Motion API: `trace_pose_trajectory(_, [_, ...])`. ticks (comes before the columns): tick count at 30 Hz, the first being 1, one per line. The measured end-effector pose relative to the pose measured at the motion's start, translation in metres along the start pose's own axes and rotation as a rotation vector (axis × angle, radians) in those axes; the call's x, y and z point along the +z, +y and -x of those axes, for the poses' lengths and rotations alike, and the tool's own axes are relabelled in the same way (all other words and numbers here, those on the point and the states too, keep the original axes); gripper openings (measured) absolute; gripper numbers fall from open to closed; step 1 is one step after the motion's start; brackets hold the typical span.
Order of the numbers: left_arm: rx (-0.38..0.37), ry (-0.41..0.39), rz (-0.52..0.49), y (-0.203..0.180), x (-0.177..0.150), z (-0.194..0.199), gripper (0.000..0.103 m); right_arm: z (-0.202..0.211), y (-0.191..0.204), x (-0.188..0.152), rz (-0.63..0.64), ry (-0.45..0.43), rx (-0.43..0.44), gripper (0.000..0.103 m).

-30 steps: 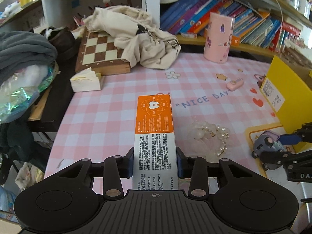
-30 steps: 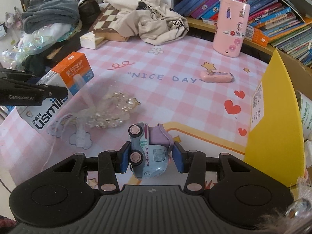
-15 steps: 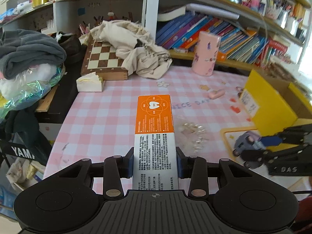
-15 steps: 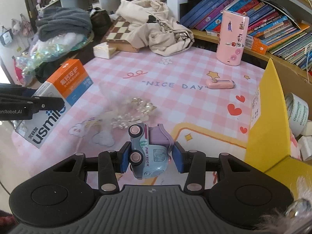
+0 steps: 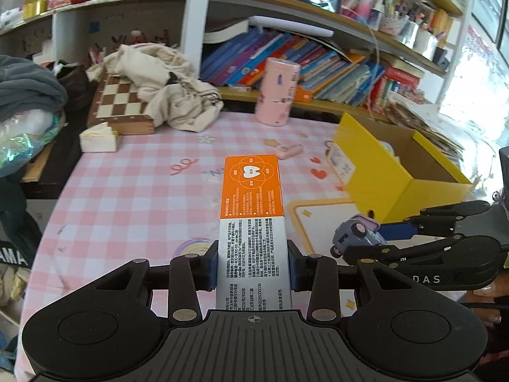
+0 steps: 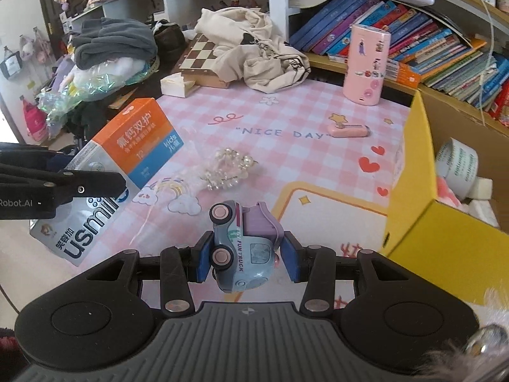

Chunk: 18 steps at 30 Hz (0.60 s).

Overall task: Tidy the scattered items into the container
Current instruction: 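Lift the orange-white box and toy car and carry both toward the yellow box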

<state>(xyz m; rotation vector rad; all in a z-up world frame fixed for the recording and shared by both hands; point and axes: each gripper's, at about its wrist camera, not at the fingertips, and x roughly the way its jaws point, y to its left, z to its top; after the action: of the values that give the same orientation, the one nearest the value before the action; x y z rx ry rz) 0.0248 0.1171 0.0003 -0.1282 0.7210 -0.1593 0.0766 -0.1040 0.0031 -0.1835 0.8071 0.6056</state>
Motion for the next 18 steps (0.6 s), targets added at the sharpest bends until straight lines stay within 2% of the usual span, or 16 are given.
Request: trace_pose_trajectory(18, [-0.159,0.076,-0.083,-0.044,-0.004,-0.025,0.038,0.027,-0.031,-0.035,-0.117,0.027,-0.114,0.042])
